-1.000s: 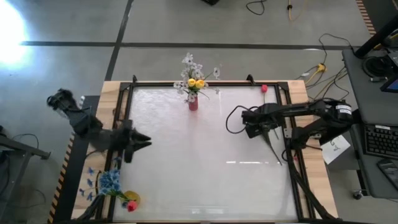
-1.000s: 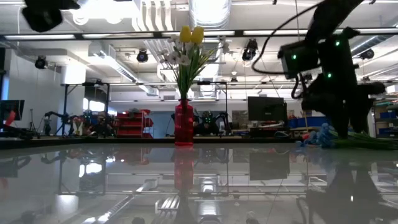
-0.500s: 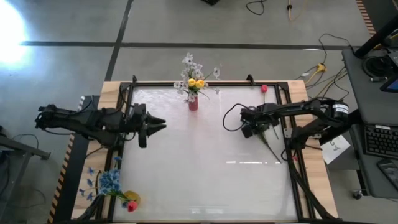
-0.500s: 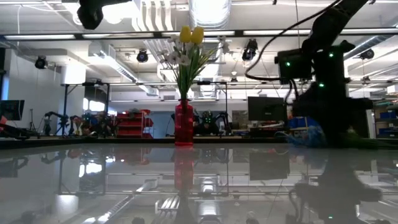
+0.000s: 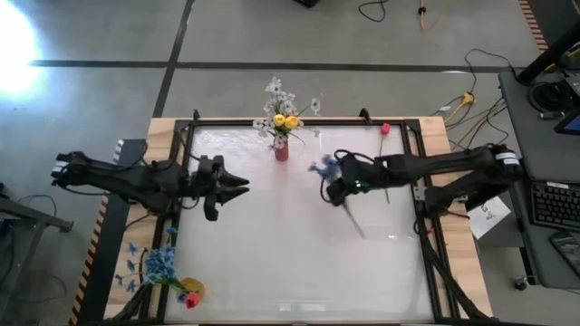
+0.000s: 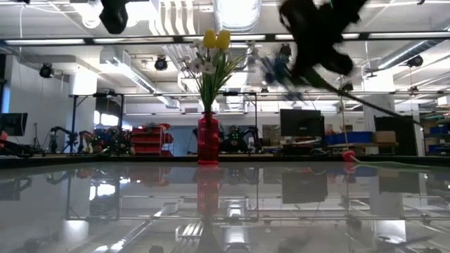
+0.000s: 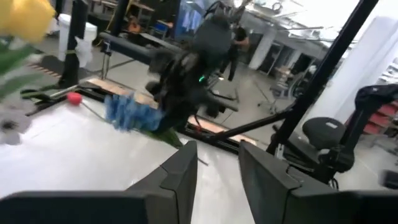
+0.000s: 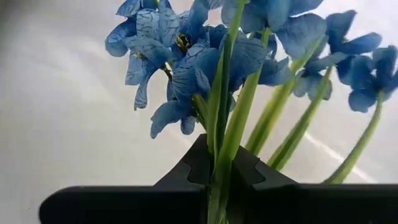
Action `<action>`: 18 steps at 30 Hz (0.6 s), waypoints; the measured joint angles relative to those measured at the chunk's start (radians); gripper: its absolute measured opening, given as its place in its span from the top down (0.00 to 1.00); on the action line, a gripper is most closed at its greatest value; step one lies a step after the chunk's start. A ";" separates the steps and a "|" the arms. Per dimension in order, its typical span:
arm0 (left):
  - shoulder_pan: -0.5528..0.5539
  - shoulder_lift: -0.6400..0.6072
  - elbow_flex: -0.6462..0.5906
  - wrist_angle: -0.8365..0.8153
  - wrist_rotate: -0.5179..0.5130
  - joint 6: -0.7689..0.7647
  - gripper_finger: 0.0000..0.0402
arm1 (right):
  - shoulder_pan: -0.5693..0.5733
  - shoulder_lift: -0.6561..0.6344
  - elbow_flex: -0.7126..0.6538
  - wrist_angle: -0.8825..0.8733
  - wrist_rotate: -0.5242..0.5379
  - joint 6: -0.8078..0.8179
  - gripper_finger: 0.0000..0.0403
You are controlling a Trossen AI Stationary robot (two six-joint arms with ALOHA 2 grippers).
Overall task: Sort flowers into vase by color
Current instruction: Put the blue flowers into the yellow vase
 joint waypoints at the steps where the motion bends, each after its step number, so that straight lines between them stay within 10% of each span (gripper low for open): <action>1: 0.000 0.013 -0.016 0.035 0.002 0.001 0.73 | 0.029 0.008 0.037 0.052 0.015 -0.022 0.97; 10: 0.030 0.188 -0.050 0.237 0.074 -0.058 0.53 | 0.118 0.152 0.371 0.301 0.132 -0.296 0.97; 18: 0.057 0.377 0.091 0.314 0.156 -0.008 0.43 | 0.119 0.279 0.536 0.304 0.022 -0.491 0.97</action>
